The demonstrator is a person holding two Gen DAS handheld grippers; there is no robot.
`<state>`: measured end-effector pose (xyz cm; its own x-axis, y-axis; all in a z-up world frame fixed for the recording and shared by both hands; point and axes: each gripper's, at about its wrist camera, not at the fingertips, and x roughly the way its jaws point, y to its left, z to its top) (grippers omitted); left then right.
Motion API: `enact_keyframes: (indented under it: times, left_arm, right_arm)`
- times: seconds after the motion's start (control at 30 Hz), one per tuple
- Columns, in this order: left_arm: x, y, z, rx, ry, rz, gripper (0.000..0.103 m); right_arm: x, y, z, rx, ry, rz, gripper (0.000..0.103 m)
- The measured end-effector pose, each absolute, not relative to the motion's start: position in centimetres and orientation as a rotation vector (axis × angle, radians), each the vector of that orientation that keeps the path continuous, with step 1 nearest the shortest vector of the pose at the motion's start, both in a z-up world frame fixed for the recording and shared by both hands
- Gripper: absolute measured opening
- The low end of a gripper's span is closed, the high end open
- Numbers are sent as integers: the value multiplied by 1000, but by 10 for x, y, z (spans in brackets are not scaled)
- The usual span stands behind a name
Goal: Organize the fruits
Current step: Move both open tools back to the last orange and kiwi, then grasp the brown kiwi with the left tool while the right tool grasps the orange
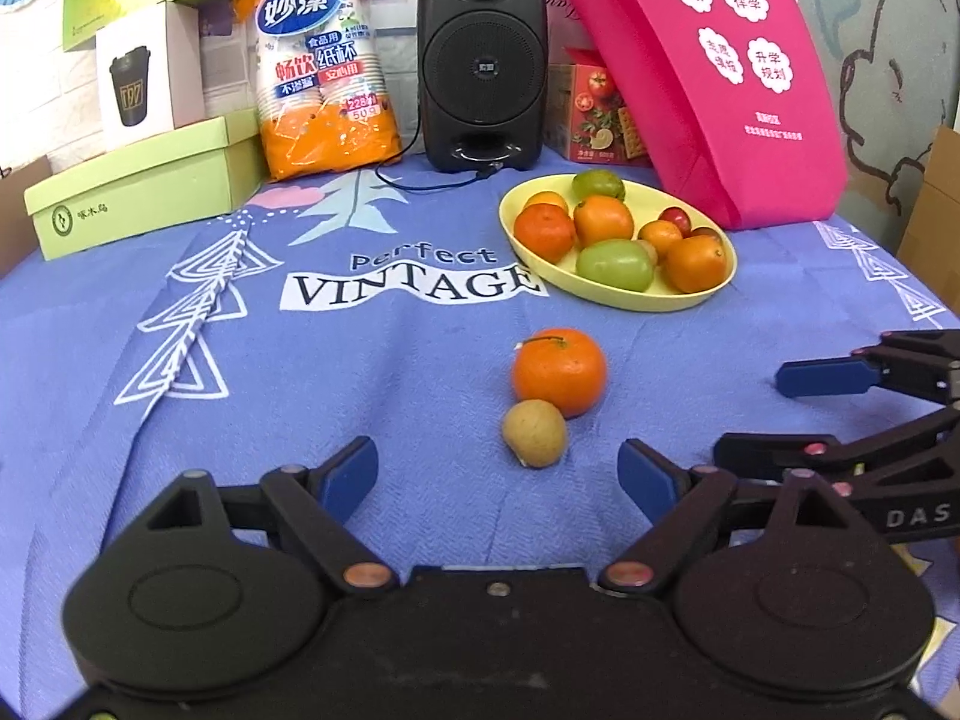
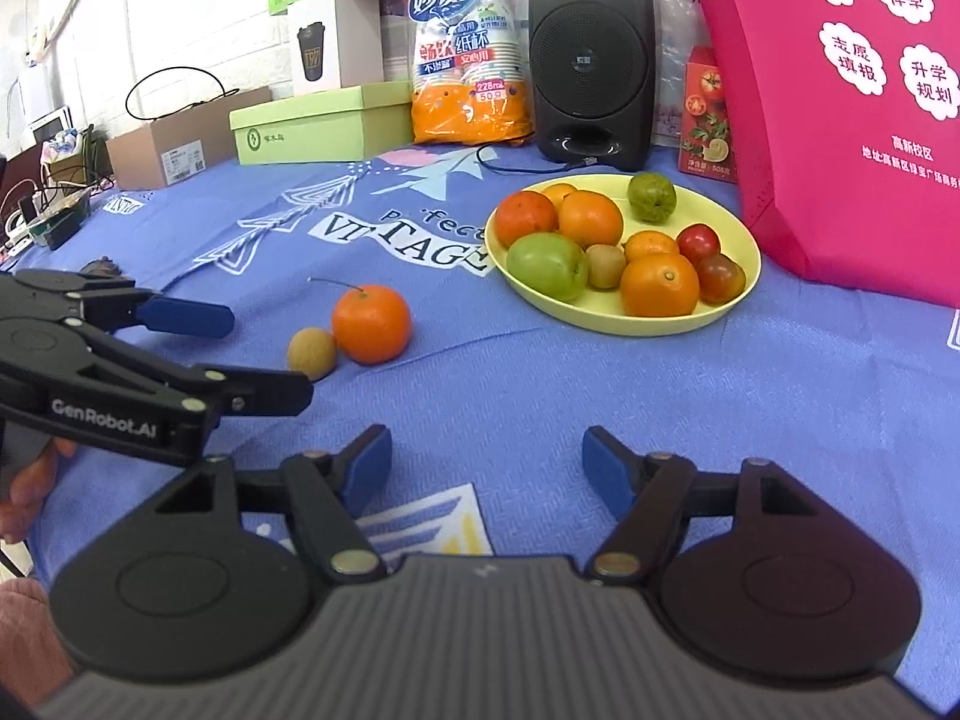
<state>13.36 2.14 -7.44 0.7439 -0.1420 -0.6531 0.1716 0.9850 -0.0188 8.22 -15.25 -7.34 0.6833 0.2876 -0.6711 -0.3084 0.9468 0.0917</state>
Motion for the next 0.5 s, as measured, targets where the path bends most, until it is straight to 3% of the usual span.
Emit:
enact_keyframes:
  times: [0.3, 0.37, 0.5]
  left_arm:
    - [147, 21, -84, 29, 716, -188, 85]
    - [152, 21, -86, 21, 721, -206, 78]
    - [156, 21, -87, 12, 715, -251, 49]
  right_arm:
    - [79, -155, -75, -41, 751, 326, 73]
    - [79, -155, -75, -41, 752, 328, 75]
    - [81, -153, -77, -49, 757, 331, 82]
